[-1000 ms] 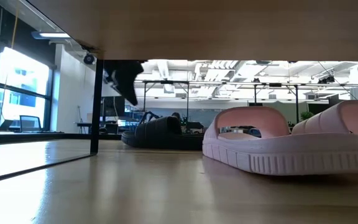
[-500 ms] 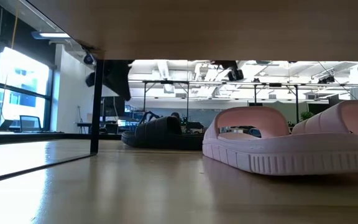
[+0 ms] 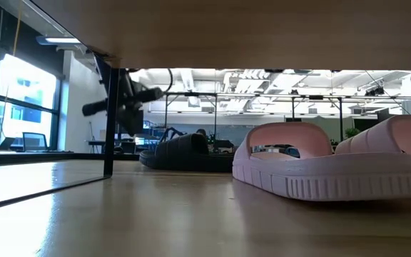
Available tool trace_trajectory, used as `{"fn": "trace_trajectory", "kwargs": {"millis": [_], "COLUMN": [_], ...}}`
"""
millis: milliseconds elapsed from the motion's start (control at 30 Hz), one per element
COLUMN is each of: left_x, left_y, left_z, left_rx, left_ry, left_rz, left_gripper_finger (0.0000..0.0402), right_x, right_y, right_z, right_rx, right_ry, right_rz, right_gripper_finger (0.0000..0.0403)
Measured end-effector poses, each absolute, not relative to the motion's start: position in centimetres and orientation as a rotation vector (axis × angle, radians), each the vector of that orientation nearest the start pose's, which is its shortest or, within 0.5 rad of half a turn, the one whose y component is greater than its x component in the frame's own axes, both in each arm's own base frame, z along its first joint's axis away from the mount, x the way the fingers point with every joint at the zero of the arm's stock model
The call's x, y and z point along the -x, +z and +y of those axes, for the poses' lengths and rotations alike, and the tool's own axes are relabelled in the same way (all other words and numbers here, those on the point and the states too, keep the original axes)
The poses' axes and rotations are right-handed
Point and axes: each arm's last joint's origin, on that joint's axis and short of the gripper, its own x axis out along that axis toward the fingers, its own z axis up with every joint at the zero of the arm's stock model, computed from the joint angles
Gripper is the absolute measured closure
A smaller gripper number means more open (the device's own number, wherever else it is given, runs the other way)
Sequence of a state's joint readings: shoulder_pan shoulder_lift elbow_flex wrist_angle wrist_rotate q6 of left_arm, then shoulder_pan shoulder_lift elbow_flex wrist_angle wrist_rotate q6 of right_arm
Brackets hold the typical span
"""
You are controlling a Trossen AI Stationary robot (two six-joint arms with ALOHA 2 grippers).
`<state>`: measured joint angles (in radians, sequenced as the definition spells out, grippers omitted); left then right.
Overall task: Pick and place slides into the shelf
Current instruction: Put the black slipper under the shelf
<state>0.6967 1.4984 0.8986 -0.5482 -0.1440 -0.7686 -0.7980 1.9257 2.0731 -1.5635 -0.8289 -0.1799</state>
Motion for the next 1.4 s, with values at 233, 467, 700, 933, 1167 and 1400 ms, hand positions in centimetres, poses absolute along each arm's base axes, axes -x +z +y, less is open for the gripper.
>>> {"fn": "trace_trajectory", "kwargs": {"millis": [233,467,700,933,1167,1400], "left_x": [-21.1,-21.8,-21.8,-22.0,-22.2,-21.4], "left_y": [16.9,16.2,16.0,15.7,15.9,15.9], "left_z": [19.5,19.7,19.1,17.4,17.7,18.4], "left_rx": [1.04,1.1,1.14,1.186,1.227,1.272], "left_ry": [1.181,1.086,0.971,0.776,0.748,0.691], "left_rz": [0.826,0.825,0.904,1.052,1.006,0.993], "left_gripper_finger": [0.0402,0.0402,0.0402,0.0401,0.0399,0.0334], "right_x": [-27.2,-28.5,-29.4,-29.5,-29.2,-28.7], "right_y": [38.2,38.0,34.6,31.4,29.7,30.5], "right_z": [-20.8,-18.4,-17.0,-16.1,-16.0,-15.6], "right_rx": [-0.778,-0.67,-0.661,-0.697,-0.742,-0.729], "right_ry": [0.188,0.213,0.275,0.329,0.332,0.369], "right_rz": [0.938,1.011,1.139,1.236,1.287,1.235], "right_gripper_finger": [0.0382,0.0382,0.0382,0.0382,0.0382,0.0382]}}
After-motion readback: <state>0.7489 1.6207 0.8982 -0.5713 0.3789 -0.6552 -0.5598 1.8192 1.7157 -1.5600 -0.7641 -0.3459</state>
